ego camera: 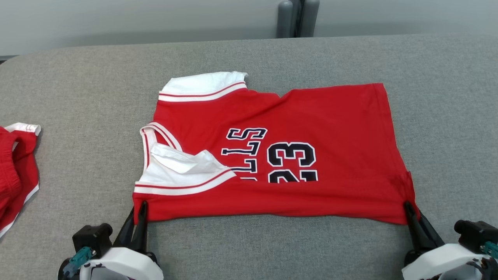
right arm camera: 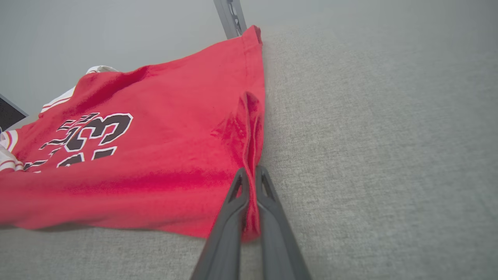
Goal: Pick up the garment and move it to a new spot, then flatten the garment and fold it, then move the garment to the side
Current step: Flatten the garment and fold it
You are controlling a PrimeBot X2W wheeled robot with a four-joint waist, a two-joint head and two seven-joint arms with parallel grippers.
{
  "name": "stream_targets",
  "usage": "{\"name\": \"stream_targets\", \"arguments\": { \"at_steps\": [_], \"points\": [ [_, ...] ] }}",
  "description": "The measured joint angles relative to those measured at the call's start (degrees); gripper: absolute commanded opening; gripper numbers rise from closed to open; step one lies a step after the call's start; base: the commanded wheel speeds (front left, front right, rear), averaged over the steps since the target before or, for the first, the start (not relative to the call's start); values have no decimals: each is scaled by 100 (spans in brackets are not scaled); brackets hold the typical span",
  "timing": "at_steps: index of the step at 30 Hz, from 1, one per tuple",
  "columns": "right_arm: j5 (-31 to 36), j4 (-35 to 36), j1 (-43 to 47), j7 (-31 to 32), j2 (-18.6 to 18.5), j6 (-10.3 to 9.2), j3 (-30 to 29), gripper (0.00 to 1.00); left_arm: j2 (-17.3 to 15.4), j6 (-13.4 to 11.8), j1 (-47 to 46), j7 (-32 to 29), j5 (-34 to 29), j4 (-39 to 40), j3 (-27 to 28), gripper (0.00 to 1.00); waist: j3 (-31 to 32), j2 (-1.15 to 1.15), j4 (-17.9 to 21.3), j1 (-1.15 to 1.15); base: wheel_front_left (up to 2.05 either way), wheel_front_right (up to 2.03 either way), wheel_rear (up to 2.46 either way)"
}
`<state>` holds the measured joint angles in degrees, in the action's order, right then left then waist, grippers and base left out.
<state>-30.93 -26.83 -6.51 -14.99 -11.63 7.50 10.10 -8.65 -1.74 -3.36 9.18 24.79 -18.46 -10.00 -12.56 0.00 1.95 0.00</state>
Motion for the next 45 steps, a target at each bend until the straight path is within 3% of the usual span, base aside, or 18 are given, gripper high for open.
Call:
{"name": "stream_targets", "arguments": {
  "at_steps": [10, 17, 18, 19, 20, 32, 45],
  "points": [
    [-125, 49, 872, 85, -153, 3, -380, 0, 8, -291, 1146, -296, -31, 1006, -174, 0, 407, 0, -122, 0, 0, 0, 0],
    [-80, 98, 1293, 144, -23, 2, -597, 0, 37, -358, 1588, -528, 52, 1117, -307, 0, 643, 0, -193, 0, 0, 0, 0],
    [-79, 111, 1346, 159, 18, 1, -615, 29, 43, -354, 1601, -592, 56, 1098, -337, 0, 671, 0, -203, 0, 0, 0, 0],
    [-54, 145, 1398, 186, 62, 1, -604, 76, 54, -358, 1601, -626, 68, 1091, -348, 42, 693, 0, -207, 0, 0, 0, 0],
    [-26, 179, 1415, 185, 105, 0, -598, 100, 56, -390, 1602, -698, 98, 1066, -346, 100, 712, 0, -199, 0, 0, 0, 0],
    [612, 1300, 1026, 77, 136, -1, -899, 100, -162, -608, 1156, -314, -293, 1537, -260, 100, 725, 0, -58, 0, 0, 0, 0],
    [928, 2093, 1071, 436, 377, -1, -1089, 100, -325, -775, 945, -519, -359, 1862, -197, 100, 620, 0, -7, 0, 0, 0, 0]
  ]
}}
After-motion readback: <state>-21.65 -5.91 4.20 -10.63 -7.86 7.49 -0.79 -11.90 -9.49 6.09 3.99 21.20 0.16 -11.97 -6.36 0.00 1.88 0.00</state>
